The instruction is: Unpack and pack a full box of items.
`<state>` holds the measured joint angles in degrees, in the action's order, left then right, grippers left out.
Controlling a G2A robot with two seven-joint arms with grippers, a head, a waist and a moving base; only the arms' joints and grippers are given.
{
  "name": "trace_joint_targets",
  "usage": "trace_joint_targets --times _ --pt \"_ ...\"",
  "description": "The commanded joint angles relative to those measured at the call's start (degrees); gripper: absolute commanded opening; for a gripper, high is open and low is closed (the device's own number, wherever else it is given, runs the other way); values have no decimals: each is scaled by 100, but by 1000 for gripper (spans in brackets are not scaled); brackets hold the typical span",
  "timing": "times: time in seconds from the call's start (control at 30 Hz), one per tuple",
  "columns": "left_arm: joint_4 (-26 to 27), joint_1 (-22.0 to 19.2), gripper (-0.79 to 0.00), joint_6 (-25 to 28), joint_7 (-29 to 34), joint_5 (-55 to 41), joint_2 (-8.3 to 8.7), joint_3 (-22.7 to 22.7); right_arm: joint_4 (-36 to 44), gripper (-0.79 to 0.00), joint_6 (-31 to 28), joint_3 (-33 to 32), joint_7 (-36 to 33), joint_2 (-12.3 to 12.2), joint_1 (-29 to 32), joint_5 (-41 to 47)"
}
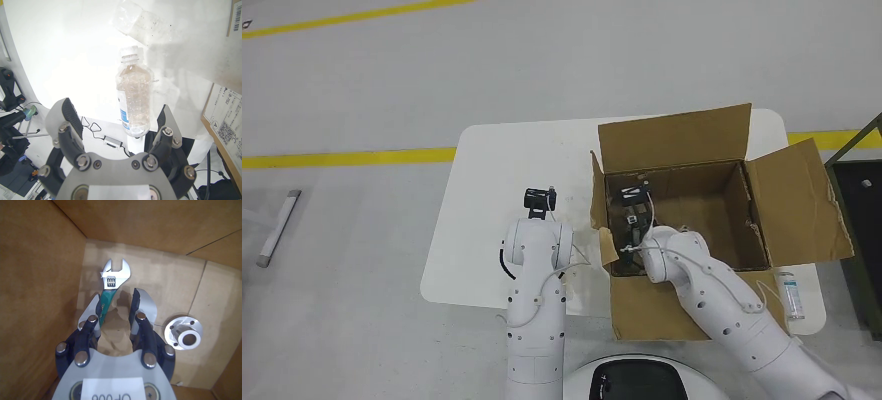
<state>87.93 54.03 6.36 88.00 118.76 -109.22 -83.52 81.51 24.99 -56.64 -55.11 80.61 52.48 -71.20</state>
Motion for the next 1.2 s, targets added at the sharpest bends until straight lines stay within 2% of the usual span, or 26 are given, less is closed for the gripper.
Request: trace_joint_targets --times 0.0,0.23,0.47,0.67,0.73,0.8,0.87,1.0,1.07,1.17 --pt "0 0 0 0 0 0 0 0 71 -413 21 -63 -60 -10 29 -89" --pt "0 0 0 0 0 0 0 0 365 -403 -174 -180 84 8 190 129" --pt "0 0 0 0 0 0 0 0 32 -397 -266 27 27 75 43 -95" --pt "0 0 0 0 0 0 0 0 -156 -345 -278 89 -127 117 -76 -306" --pt "0 0 0 0 0 0 0 0 -175 -296 -282 104 -157 130 -95 -363" --pt "0 0 0 0 0 0 0 0 -203 -194 -310 113 -204 143 -116 -391" --pt "0 0 0 0 0 0 0 0 -227 -172 -331 117 -237 157 -135 -411" --pt "0 0 0 0 0 0 0 0 -302 -34 -369 125 -284 183 -162 -462" --pt "0 0 0 0 0 0 0 0 -306 -43 -381 126 -300 195 -161 -480" --pt "0 0 0 0 0 0 0 0 -302 -15 -395 106 -338 205 -152 -531"
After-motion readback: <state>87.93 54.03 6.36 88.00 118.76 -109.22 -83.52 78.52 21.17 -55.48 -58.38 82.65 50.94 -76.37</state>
